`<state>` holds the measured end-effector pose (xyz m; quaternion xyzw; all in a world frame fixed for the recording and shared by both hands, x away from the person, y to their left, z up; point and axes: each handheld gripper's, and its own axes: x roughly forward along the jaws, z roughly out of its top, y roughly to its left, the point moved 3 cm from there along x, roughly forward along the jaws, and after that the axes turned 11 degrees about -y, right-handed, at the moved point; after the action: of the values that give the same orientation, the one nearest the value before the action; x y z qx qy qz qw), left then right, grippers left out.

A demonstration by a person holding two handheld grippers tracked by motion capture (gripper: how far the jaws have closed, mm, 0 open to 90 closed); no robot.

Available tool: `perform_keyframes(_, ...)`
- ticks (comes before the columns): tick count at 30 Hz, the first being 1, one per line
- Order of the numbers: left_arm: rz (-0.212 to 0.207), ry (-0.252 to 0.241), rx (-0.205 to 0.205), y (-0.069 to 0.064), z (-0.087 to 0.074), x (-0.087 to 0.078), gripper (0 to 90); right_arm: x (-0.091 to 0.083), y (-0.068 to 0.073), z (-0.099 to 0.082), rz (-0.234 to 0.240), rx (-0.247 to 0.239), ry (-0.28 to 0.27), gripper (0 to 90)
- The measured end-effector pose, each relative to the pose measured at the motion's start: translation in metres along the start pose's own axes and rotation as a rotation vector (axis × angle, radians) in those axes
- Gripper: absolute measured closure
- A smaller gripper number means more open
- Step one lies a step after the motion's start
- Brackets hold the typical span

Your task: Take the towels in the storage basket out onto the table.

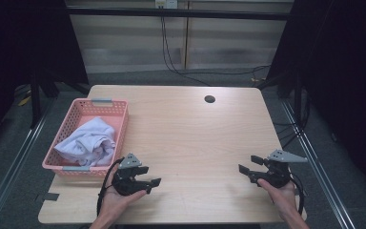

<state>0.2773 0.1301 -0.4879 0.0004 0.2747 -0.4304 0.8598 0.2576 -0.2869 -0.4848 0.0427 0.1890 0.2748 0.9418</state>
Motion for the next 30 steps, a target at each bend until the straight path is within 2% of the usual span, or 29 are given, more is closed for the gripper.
perform_keyframes(1,-0.008,0.001,-0.001,0.0,0.001,0.0,31.1,0.0,0.0,0.0,0.015,-0.001,0.005,27.2)
perform_keyframes(4,-0.01,-0.006,-0.008,0.0,0.005,0.001,32.4,0.001,0.003,-0.003,0.012,-0.032,0.028,27.0)
perform_keyframes(5,-0.014,-0.015,0.011,-0.005,0.01,0.001,32.1,0.001,0.003,-0.003,0.01,-0.04,0.038,26.0)
perform_keyframes(9,-0.03,-0.005,0.021,-0.007,0.012,0.002,29.4,-0.001,0.008,-0.005,0.02,-0.041,0.044,24.5)
perform_keyframes(11,-0.082,-0.003,0.006,-0.007,0.013,-0.001,28.3,-0.002,0.009,-0.005,0.025,-0.041,0.048,24.5)
perform_keyframes(13,-0.072,-0.013,0.01,-0.006,0.017,-0.006,26.3,-0.002,0.011,-0.004,0.023,-0.047,0.038,24.5)
perform_keyframes(14,-0.09,-0.024,-0.002,-0.005,0.018,-0.009,26.3,-0.001,0.012,-0.003,0.029,-0.048,0.04,24.5)
perform_keyframes(17,-0.077,-0.042,0.006,-0.001,0.021,-0.019,22.6,-0.001,0.014,-0.003,0.036,-0.05,0.042,24.5)
perform_keyframes(21,-0.049,-0.037,-0.026,0.009,0.021,-0.032,25.7,0.002,0.015,-0.005,0.048,-0.049,0.055,24.5)
perform_keyframes(24,-0.073,-0.031,-0.033,0.009,0.021,-0.037,28.9,0.004,0.016,-0.006,0.066,-0.059,0.074,25.2)
perform_keyframes(26,-0.078,-0.025,-0.007,0.008,0.023,-0.047,30.6,0.005,0.017,-0.007,0.069,-0.058,0.08,25.1)
perform_keyframes(28,-0.064,-0.026,0.007,0.009,0.024,-0.05,29.4,0.006,0.016,-0.007,0.066,-0.062,0.082,25.1)
perform_keyframes(29,-0.051,-0.024,0.03,0.012,0.026,-0.055,28.4,0.006,0.016,-0.007,0.067,-0.058,0.083,25.1)
perform_keyframes(30,-0.051,-0.024,0.03,0.012,0.026,-0.055,28.4,0.006,0.016,-0.007,0.067,-0.058,0.083,25.1)
